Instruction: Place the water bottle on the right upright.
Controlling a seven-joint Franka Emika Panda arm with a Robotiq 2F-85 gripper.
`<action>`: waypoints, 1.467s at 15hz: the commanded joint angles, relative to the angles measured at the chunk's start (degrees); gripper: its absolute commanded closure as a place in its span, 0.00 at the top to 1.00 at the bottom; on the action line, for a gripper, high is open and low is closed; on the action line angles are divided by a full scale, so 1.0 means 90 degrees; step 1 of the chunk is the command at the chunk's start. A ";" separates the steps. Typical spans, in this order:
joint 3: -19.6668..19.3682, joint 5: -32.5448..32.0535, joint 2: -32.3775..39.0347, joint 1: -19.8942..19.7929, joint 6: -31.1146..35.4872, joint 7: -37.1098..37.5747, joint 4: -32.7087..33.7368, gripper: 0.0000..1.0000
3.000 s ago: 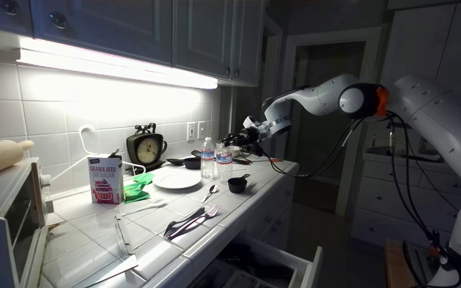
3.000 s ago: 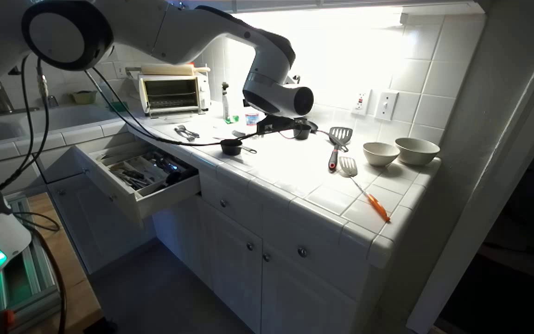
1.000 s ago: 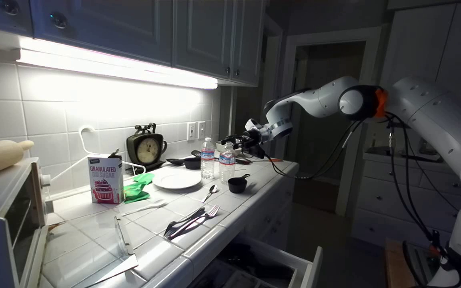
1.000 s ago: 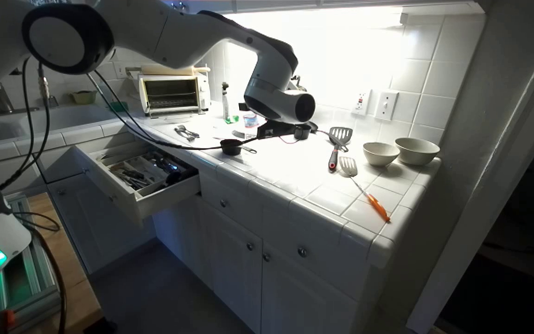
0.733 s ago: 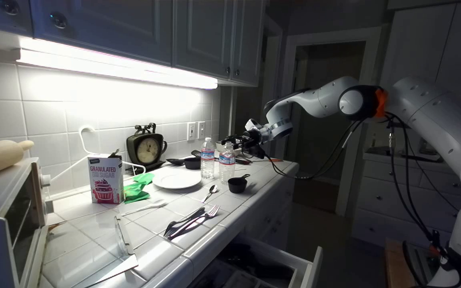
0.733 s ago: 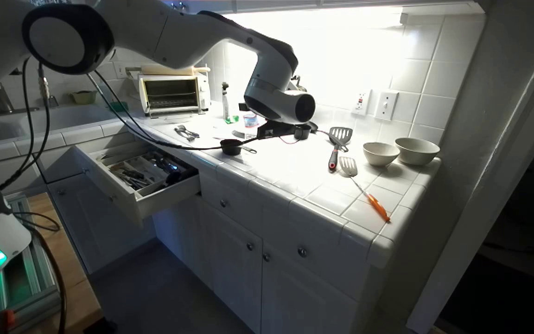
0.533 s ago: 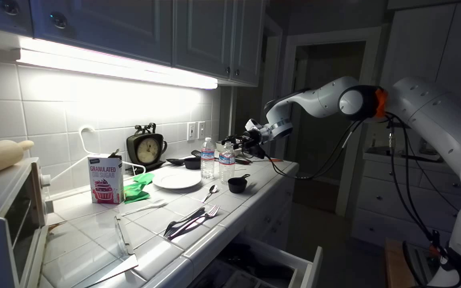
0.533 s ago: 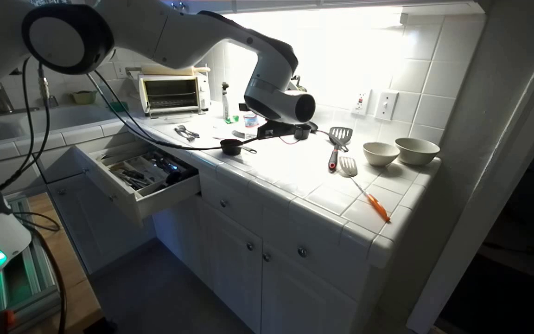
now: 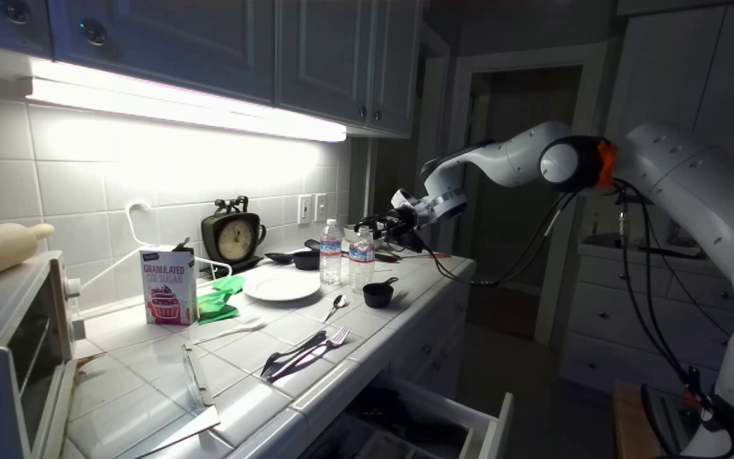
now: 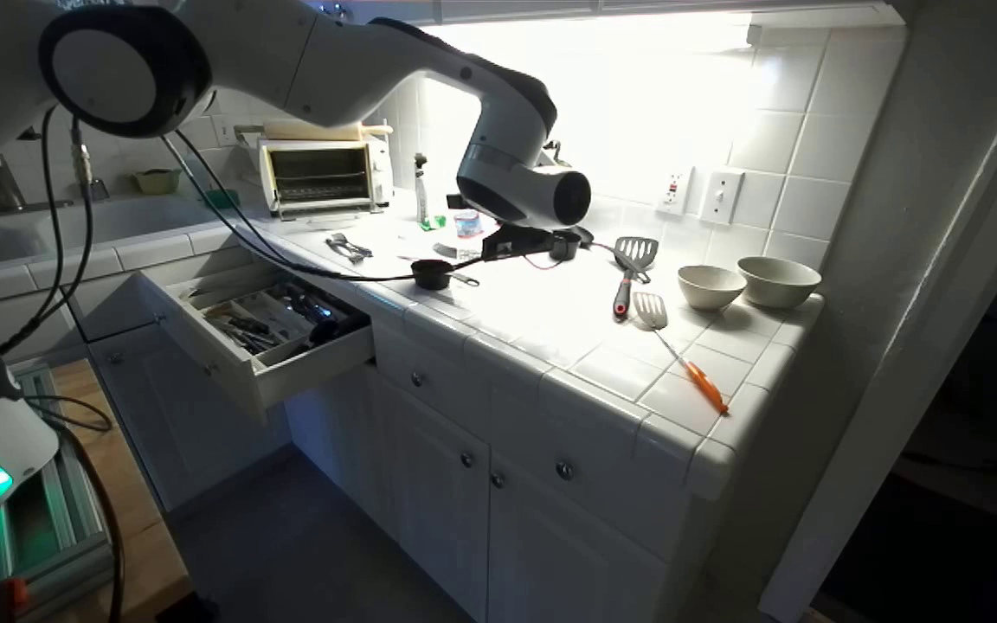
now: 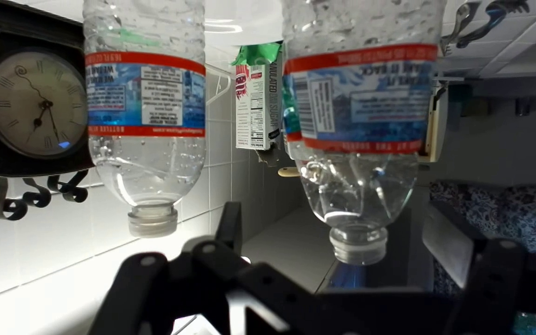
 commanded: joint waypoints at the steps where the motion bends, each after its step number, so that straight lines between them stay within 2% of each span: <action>1: -0.0128 -0.0315 -0.0080 0.0062 -0.0126 -0.0007 0.0144 1.00; 10: -0.0334 -0.1356 -0.0150 0.0156 -0.0431 -0.0015 0.0491 1.00; 15: -0.0451 -0.1903 -0.0300 0.0210 -0.0412 -0.0502 0.0650 1.00; 18: -0.0479 -0.2058 -0.0495 0.0234 -0.0374 -0.0721 0.0602 1.00; 22: -0.0534 -0.2100 -0.0849 0.0292 -0.0341 -0.0597 0.0464 1.00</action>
